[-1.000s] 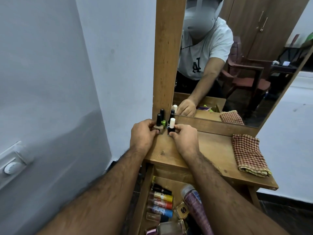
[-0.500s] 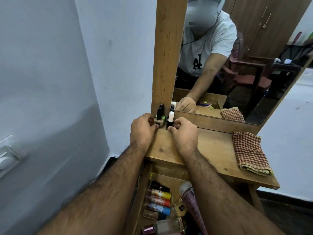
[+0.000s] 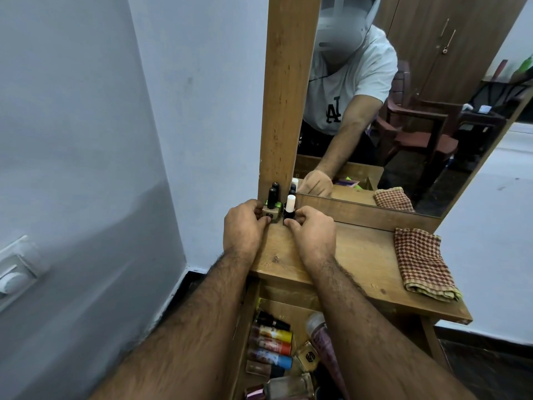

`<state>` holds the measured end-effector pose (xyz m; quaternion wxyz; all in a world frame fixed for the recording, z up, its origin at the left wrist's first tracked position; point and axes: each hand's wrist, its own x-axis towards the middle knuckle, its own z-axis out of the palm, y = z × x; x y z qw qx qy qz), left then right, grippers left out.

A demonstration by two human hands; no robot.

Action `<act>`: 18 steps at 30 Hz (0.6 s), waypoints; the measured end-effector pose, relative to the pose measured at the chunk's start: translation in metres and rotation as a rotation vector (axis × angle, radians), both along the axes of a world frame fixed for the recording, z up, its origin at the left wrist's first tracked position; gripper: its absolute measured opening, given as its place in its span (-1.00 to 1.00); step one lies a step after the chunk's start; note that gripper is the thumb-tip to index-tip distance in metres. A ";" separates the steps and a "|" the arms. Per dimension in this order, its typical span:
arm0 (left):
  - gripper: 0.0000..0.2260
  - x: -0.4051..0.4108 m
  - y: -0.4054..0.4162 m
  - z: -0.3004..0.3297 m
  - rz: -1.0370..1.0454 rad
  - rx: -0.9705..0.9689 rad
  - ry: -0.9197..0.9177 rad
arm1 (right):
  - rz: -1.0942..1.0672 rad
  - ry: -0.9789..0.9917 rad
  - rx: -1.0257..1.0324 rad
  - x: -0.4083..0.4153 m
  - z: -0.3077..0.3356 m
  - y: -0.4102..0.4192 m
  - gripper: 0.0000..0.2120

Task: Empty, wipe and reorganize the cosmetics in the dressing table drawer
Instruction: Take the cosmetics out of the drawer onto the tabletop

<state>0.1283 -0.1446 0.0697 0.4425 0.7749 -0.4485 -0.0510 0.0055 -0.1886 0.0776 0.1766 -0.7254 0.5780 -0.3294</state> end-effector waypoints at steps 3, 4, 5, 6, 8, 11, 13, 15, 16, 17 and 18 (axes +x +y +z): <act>-0.70 0.000 0.000 0.000 -0.002 -0.004 -0.011 | 0.003 0.002 -0.008 0.000 0.000 0.000 -0.76; -0.70 0.000 0.000 0.000 -0.002 -0.005 -0.017 | 0.005 0.006 -0.010 0.000 0.000 0.001 -0.76; -0.70 0.000 0.000 0.001 0.000 -0.005 -0.021 | 0.006 0.013 -0.011 0.001 0.000 0.001 -0.76; -0.70 0.000 0.000 0.001 -0.001 -0.004 -0.022 | 0.007 0.018 -0.013 0.001 0.001 0.001 -0.76; -0.70 0.001 0.000 0.000 -0.002 -0.002 -0.027 | 0.016 0.023 -0.015 0.001 0.002 0.001 -0.75; -0.70 0.000 0.000 0.001 -0.007 -0.002 -0.033 | 0.022 0.029 -0.021 0.000 0.002 0.001 -0.74; -0.70 0.000 0.001 0.000 -0.007 -0.002 -0.034 | 0.022 0.042 -0.026 0.000 0.002 0.002 -0.74; -0.70 0.001 0.001 0.000 -0.009 -0.002 -0.033 | 0.017 0.051 -0.028 0.000 0.002 0.002 -0.73; -0.70 0.001 0.001 -0.001 -0.009 -0.003 -0.031 | 0.012 0.052 -0.029 0.000 0.002 0.002 -0.73; -0.70 0.001 0.001 -0.001 -0.007 -0.002 -0.029 | 0.006 0.054 -0.029 0.000 0.002 0.002 -0.72; -0.69 0.002 0.001 0.000 -0.005 0.001 -0.027 | -0.002 0.057 -0.028 0.000 0.002 0.002 -0.71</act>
